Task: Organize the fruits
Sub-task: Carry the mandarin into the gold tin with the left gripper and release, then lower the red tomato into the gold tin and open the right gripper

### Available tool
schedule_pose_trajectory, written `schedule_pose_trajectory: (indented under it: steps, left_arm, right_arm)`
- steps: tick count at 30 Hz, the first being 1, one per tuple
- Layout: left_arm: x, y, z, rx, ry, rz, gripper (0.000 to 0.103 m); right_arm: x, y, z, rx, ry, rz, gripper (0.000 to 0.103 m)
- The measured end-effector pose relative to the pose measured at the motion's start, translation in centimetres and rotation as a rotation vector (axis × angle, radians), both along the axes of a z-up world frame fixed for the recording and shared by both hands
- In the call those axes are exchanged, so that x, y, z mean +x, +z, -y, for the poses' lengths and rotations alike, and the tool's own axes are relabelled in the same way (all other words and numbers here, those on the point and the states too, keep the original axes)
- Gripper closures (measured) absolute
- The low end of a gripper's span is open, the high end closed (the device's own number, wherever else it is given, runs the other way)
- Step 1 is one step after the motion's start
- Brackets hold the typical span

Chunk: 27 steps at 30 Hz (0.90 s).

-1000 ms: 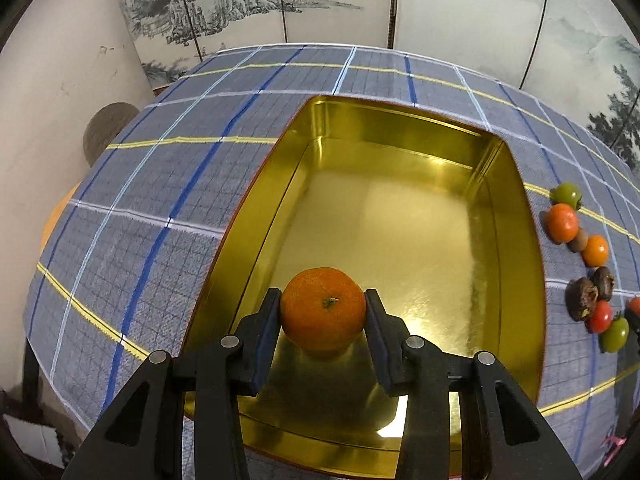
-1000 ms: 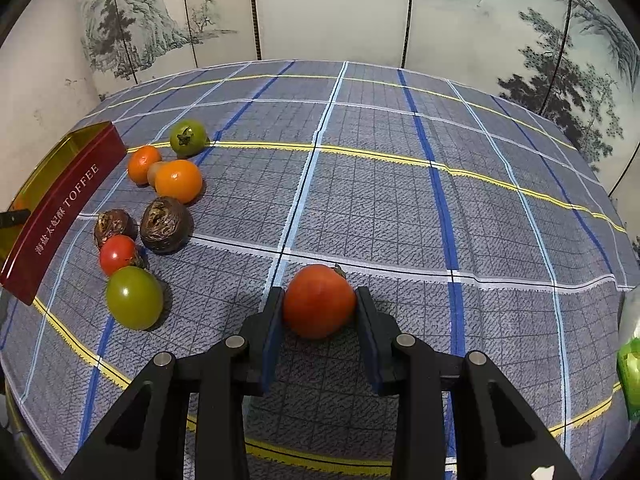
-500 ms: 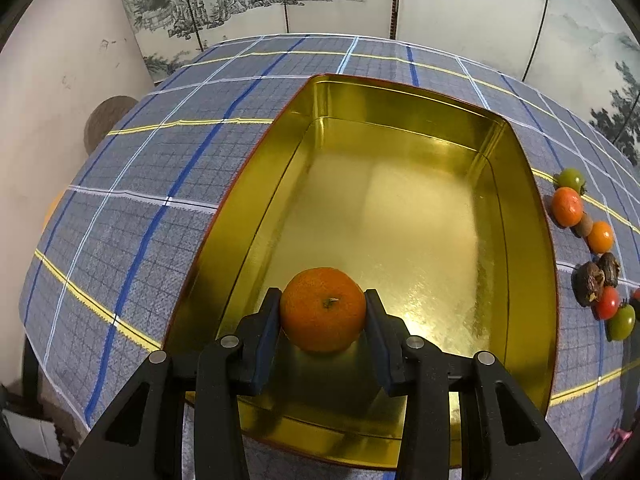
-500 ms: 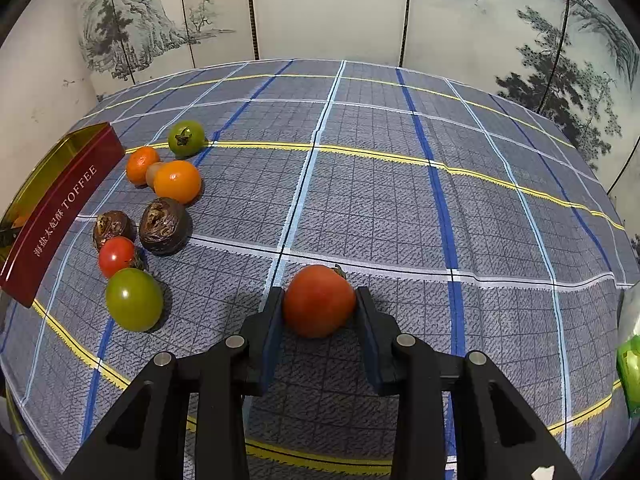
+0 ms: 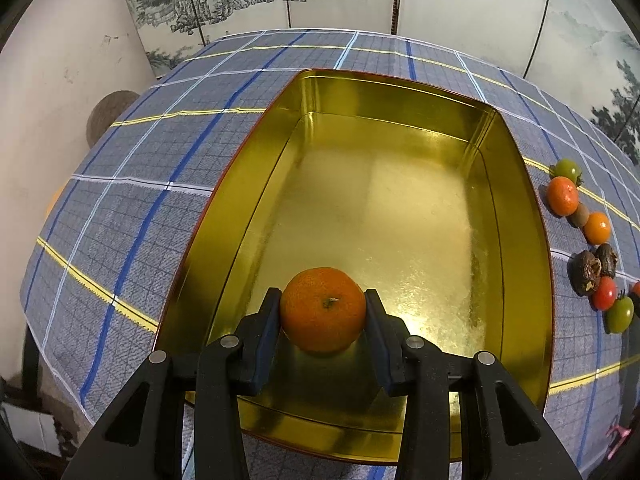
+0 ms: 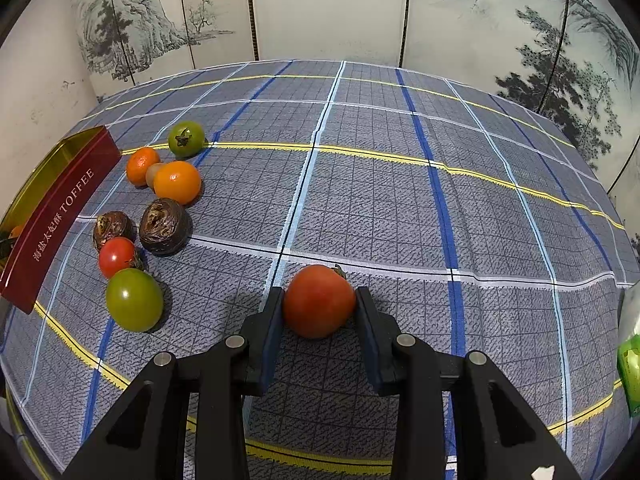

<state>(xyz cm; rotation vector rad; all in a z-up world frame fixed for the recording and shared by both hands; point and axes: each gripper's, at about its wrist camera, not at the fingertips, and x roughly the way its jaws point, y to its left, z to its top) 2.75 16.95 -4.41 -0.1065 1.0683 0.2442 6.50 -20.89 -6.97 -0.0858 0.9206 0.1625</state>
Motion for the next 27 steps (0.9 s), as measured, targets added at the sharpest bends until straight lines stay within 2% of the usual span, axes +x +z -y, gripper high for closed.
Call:
schedule_pose_trajectory:
  steps: [17,19,21,27]
  left_arm:
    - [0.31,-0.29,-0.26,-0.01,-0.001,-0.013,0.06]
    - [0.29,-0.21,-0.34,-0.015,0.0,-0.01,0.058]
    - [0.23,0.04,-0.4,-0.017,-0.001,0.004,0.049]
    - [0.03,0.71,-0.4,-0.023,-0.004,0.027,0.044]
  right_arm:
    - [0.13,0.03,-0.13,-0.006,-0.001,-0.01,0.071]
    - [0.12,-0.02,-0.14,-0.009,0.001,-0.011,0.071]
    - [0.1,-0.02,-0.19,-0.012,0.004,-0.012,0.071]
    - [-0.03,0.0,-0.33,-0.01,0.006,-0.017,0.072]
